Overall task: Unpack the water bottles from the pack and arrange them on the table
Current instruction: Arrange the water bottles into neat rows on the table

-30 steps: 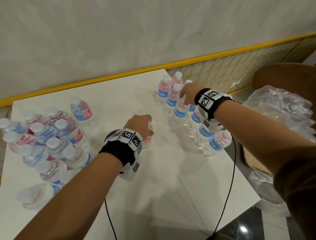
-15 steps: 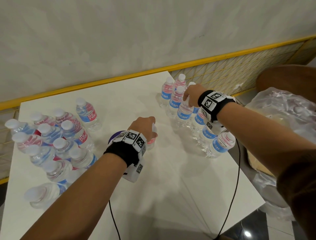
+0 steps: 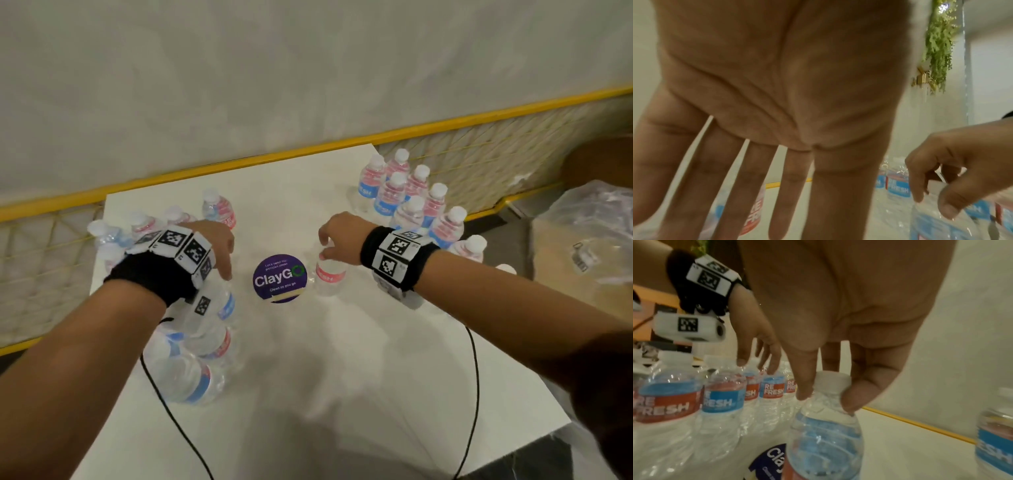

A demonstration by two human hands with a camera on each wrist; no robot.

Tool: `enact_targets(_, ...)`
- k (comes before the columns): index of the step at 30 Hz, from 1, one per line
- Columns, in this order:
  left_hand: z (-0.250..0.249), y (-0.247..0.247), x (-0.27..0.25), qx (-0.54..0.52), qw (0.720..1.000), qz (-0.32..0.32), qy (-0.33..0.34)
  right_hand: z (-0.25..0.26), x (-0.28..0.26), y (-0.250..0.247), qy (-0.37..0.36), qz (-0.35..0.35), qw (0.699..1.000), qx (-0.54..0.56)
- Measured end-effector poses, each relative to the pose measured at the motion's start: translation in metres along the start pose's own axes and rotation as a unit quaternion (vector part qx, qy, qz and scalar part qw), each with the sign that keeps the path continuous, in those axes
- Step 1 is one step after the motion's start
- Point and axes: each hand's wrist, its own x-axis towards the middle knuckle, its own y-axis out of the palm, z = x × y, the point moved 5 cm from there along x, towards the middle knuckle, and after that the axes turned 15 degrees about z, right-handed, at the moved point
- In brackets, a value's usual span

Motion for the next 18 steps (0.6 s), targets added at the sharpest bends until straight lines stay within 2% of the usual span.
enact_targets(3,0.011,0.018,0.004,0.046,0.998,0.043,-0.017,-0.007,0.000,-0.004,0.031,-0.007,0.999,0.001)
enact_targets(7,0.012,0.029,0.009,0.085,0.995,0.047,-0.001,-0.030,-0.009,-0.003,0.076,0.002,0.997,0.006)
enact_targets(9,0.006,0.025,0.005,0.089,0.996,0.023,0.012,-0.048,-0.016,-0.002,0.105,0.010,0.994,0.003)
enact_targets(14,-0.033,0.008,-0.005,0.016,0.995,-0.040,0.089,-0.088,-0.038,-0.001,0.168,0.037,0.985,-0.033)
enact_targets(18,-0.086,-0.001,-0.008,-0.038,0.983,-0.085,0.157,-0.116,-0.050,-0.008,0.206,0.005,0.978,0.010)
